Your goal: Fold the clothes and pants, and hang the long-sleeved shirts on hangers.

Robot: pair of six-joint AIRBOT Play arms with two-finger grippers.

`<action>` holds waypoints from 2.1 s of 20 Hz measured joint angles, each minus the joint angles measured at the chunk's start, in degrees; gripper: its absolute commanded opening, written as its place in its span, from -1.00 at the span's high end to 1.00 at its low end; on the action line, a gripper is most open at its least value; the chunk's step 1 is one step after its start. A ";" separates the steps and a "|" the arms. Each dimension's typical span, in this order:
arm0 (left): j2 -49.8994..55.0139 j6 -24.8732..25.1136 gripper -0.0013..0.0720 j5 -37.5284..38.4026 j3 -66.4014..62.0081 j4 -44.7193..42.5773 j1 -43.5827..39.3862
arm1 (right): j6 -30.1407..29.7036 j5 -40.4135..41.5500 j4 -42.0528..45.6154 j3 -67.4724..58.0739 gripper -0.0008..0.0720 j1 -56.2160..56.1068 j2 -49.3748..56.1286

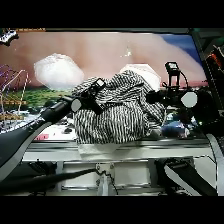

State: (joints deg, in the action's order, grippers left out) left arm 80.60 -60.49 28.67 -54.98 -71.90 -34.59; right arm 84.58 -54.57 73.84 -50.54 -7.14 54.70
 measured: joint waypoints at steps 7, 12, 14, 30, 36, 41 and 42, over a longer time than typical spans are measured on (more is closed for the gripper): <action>4.44 0.04 -0.46 -8.09 -0.24 -2.84 0.20 | 0.00 -0.26 -0.11 0.00 -0.09 0.00 0.00; 5.40 0.04 -0.10 -9.44 -0.24 -6.16 0.39 | 0.00 -0.50 -0.11 0.00 -0.09 0.00 0.00; 5.22 0.04 0.34 -9.38 -0.24 -7.96 0.46 | 0.00 -0.76 -0.11 0.00 -0.09 0.00 0.00; 3.34 -0.15 0.27 -8.55 -0.24 -6.86 1.73 | 0.00 -1.36 -0.11 0.00 -0.09 0.00 0.00; 4.04 -0.15 0.33 -7.74 -0.24 -5.68 1.64 | 0.00 -1.38 -0.13 0.00 -0.09 0.00 0.00; 4.66 -0.13 0.90 -6.29 -0.24 -5.49 1.51 | 0.00 -1.36 -0.11 0.00 -0.10 0.00 0.00; 4.28 -0.13 0.90 -5.60 -0.24 -5.49 1.49 | 0.02 -1.36 -0.11 0.00 -0.10 0.00 0.00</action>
State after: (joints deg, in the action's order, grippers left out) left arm 84.88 -60.62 23.07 -55.22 -77.38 -33.10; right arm 84.60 -55.92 73.73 -50.54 -7.14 54.70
